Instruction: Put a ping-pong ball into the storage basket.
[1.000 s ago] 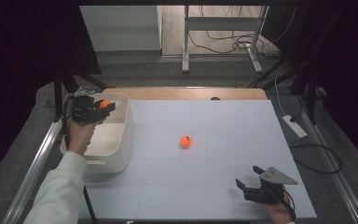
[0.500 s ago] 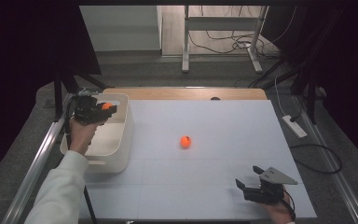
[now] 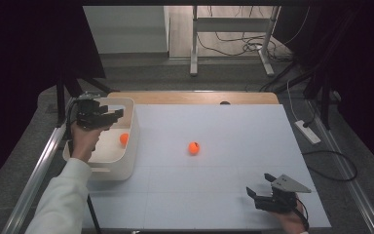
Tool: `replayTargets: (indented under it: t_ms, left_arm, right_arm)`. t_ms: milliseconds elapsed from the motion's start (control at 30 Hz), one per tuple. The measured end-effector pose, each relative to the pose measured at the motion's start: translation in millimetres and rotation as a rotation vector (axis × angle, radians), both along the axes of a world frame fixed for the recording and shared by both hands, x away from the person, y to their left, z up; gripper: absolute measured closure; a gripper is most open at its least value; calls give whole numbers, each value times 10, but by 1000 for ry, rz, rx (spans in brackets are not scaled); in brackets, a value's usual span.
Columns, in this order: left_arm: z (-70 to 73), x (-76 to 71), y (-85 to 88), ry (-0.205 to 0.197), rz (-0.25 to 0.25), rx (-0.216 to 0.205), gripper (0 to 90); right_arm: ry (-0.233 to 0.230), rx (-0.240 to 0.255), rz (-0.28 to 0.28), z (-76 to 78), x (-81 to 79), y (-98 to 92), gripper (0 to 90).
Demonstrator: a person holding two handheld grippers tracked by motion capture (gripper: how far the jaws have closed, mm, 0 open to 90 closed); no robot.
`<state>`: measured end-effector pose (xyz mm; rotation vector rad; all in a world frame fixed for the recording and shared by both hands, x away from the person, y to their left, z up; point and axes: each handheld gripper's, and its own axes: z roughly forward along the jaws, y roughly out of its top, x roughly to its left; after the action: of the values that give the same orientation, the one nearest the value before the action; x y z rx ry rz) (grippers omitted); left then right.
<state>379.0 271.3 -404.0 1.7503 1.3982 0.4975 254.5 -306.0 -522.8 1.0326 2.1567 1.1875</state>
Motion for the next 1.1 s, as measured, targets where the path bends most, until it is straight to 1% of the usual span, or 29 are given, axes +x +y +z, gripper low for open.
replayTargets:
  t_ms: [100, 233, 333, 367, 400, 433, 633, 733, 967, 1100]
  left_arm:
    - [23, -25, 11, -17, -9, -24, 258]
    - [49, -62, -1, -30, -34, -42, 205]
    - [89, -108, -15, -55, -46, -55, 185]
    - [89, -108, -15, -55, -46, -55, 177]
    - [115, -139, -25, -70, -53, -63, 171]
    - [115, -139, -25, -70, -53, -63, 168]
    - [210, -266, -84, -125, -94, -91, 159]
    - [257, -331, -121, -150, -117, -98, 160]
    - [277, -469, -172, -185, -155, -109, 157]
    - [280, -519, -180, -196, -166, -117, 157]
  right_arm:
    - [0, 0, 1, 0, 0, 0, 144]
    - [-2, 3, 1, 1, -1, -3, 144]
    - [-2, 4, 0, 1, 0, -6, 144]
    - [-2, 4, 1, 1, 0, -6, 144]
    - [-2, 1, 0, 2, 0, -5, 144]
    - [-3, 1, 1, 2, 0, -5, 144]
    - [-4, 2, 4, 4, 2, -3, 144]
    - [-4, 5, 3, 6, 7, -7, 144]
    - [-6, 11, 0, 10, 29, -11, 144]
    - [-4, 15, -1, 9, 41, -8, 144]
